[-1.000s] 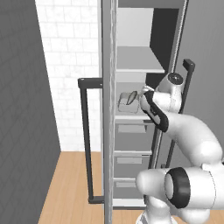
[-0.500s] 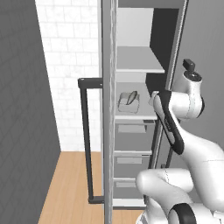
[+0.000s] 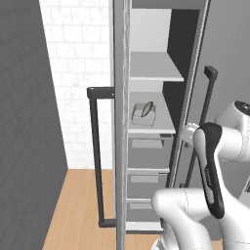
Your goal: Take the meat container that has the fish and place it on the second highest rack of the freezer. Then take the vegetable container that has the garlic and avocado and place it on the highest rack of the freezer.
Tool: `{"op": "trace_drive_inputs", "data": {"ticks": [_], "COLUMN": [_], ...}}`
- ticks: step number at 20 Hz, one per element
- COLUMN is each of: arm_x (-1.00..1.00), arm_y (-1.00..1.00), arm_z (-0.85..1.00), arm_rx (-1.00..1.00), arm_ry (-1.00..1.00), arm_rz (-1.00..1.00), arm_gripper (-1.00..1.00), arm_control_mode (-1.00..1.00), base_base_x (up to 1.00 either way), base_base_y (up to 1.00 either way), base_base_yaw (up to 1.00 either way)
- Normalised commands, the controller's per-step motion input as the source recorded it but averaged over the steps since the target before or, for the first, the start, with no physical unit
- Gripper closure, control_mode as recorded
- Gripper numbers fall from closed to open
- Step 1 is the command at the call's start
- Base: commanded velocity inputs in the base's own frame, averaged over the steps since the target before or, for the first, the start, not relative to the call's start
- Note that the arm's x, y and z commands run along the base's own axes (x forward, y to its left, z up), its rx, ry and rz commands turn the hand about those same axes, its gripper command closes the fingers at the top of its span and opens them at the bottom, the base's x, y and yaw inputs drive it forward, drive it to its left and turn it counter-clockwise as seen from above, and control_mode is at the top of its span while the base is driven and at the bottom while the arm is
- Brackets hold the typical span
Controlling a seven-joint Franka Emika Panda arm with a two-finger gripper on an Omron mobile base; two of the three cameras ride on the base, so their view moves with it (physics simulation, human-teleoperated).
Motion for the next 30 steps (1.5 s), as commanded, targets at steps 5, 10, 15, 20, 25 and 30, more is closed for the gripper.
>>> {"op": "trace_drive_inputs", "data": {"ticks": [5,10,15,20,25,30], "arm_x": [-0.17,0.0,0.0,0.0,0.0,0.0], "arm_y": [0.0,0.0,0.0,0.0,0.0,0.0], "arm_z": [-0.05,0.0,0.0,0.0,0.0,0.0], "arm_rx": [0.01,0.0,0.0,0.0,0.0,0.0], "arm_ry": [0.01,0.0,0.0,0.0,0.0,0.0], "arm_rz": [0.0,0.0,0.0,0.0,0.0,0.0], "arm_gripper": [-1.0,-1.0,-1.0,-1.0,-1.0,-1.0], "arm_control_mode": [-1.0,1.0,1.0,1.0,1.0,1.0], "base_base_x": [0.0,0.0,-0.18,-0.62,-0.52,-0.04], "base_base_y": [0.0,-0.09,-0.9,-0.76,-0.89,-1.0], "base_base_yaw": [0.0,0.0,0.0,-0.01,-0.09,-0.16]}}
